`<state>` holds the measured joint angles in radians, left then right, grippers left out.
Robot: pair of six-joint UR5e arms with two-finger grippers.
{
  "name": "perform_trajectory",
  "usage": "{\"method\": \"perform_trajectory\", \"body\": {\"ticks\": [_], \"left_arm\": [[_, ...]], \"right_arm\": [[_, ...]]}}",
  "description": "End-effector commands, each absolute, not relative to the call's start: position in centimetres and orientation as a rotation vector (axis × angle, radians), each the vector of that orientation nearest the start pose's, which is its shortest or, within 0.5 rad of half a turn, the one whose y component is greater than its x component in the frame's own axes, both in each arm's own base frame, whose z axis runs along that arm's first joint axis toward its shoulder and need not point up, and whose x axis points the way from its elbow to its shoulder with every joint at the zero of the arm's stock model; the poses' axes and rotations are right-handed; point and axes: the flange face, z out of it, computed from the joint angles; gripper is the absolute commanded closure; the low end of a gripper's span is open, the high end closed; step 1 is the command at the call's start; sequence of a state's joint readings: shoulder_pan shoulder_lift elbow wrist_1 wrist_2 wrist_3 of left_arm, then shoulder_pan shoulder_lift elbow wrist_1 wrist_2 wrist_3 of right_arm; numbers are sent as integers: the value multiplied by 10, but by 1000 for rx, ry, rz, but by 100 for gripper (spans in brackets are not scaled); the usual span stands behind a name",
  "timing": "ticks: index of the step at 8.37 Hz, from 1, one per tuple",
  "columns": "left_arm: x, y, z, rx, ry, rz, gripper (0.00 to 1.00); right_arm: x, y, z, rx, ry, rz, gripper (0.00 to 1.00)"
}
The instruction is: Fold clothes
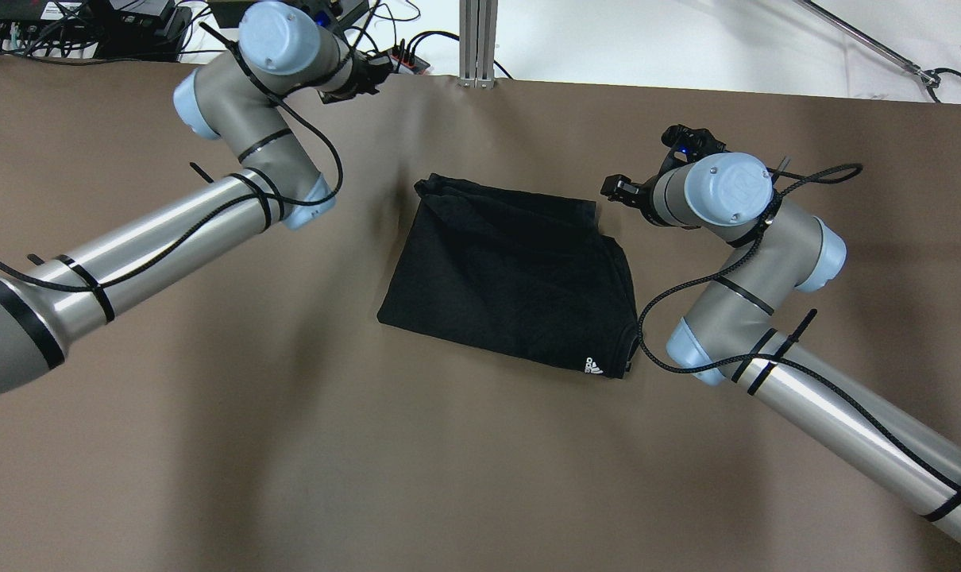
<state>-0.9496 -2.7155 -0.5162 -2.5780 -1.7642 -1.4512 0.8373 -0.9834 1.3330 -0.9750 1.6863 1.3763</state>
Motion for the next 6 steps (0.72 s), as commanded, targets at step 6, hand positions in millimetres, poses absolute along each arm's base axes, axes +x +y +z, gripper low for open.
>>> {"method": "perform_trajectory", "body": {"ticks": [6], "left_arm": [[91, -779, 538, 574, 624, -179, 64]], "right_arm": [[-208, -692, 410, 493, -677, 240, 5]]}}
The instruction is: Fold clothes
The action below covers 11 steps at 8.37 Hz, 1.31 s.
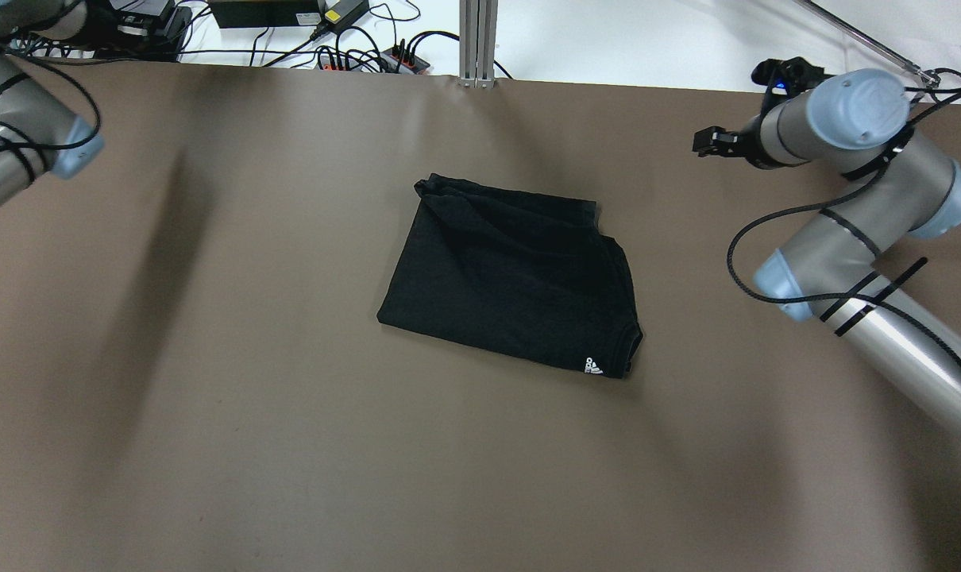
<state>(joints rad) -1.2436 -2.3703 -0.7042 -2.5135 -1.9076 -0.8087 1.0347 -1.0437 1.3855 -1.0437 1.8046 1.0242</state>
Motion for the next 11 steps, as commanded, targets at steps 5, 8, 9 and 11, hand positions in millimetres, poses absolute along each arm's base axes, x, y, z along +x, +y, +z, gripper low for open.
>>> {"method": "perform_trajectory", "body": {"ticks": [5, 8, 9, 11], "left_arm": [[-118, -702, 652, 616, 384, 2, 7], [-188, -629, 704, 610, 289, 87, 7], [-200, -607, 711, 614, 299, 82, 7], [-198, -579, 703, 606, 315, 75, 7]], "right_arm": [[-51, -681, 505, 556, -417, -50, 5], [25, -653, 546, 571, -316, -175, 5], [49, -630, 551, 580, -285, -214, 5], [67, -578, 550, 578, -278, -201, 5]]}}
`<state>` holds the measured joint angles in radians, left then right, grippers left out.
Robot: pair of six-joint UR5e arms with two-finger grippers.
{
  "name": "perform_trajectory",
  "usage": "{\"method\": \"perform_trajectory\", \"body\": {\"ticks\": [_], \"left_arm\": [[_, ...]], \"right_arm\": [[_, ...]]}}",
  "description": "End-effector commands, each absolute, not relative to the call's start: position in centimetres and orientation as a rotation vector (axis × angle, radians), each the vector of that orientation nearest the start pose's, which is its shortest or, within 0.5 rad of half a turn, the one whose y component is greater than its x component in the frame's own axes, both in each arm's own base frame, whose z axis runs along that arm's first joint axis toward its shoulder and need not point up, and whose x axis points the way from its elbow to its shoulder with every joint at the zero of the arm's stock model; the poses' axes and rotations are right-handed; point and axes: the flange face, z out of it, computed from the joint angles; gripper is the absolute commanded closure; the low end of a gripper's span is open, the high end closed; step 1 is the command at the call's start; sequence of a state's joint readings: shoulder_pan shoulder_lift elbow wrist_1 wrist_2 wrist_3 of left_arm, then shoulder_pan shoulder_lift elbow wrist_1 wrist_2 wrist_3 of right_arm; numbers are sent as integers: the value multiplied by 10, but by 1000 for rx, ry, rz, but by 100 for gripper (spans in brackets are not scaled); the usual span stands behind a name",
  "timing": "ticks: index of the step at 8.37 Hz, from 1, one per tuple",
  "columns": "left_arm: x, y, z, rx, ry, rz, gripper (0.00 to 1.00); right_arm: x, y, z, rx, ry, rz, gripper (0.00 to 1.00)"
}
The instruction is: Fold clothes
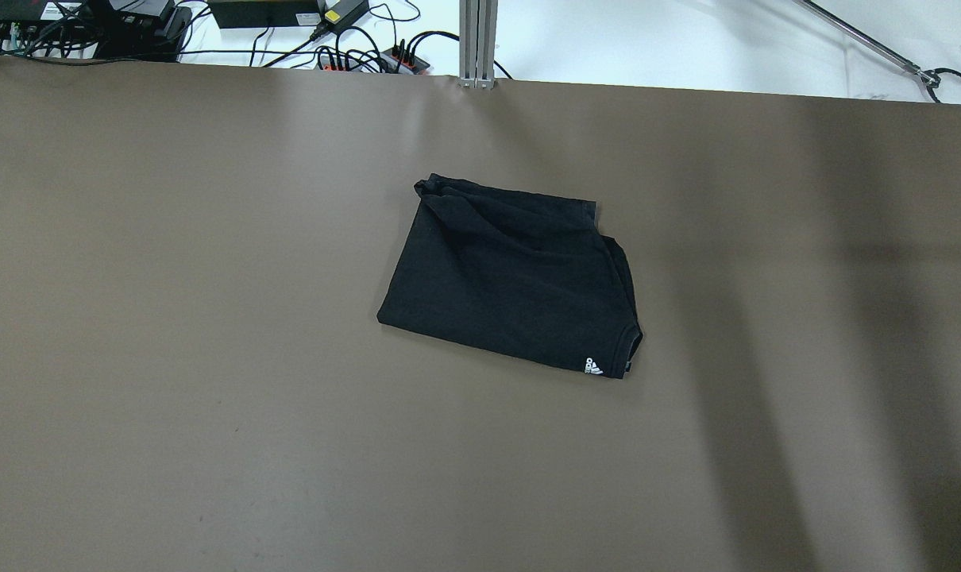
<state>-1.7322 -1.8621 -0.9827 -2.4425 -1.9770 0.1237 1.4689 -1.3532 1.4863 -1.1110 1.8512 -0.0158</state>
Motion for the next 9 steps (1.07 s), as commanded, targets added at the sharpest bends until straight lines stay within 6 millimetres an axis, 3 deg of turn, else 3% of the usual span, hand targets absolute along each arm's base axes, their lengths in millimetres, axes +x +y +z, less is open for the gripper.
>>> {"method": "perform_trajectory", "body": {"ticks": [1, 2, 3, 5, 9], "left_arm": [[-200, -564, 698, 597, 294, 64, 7], [-195, -529, 701, 597, 271, 58, 7], [-189, -501, 697, 572, 238, 51, 7], [-191, -502, 630, 512, 236, 38, 7], [-185, -485, 634, 485, 245, 40, 7]], "right_arm": [[96, -569, 549, 573, -281, -158, 5], [97, -552, 569, 546, -309, -183, 5], [97, -549, 577, 534, -309, -191, 5], [96, -549, 594, 511, -313, -190, 5], [97, -523, 619, 494, -310, -185, 5]]}}
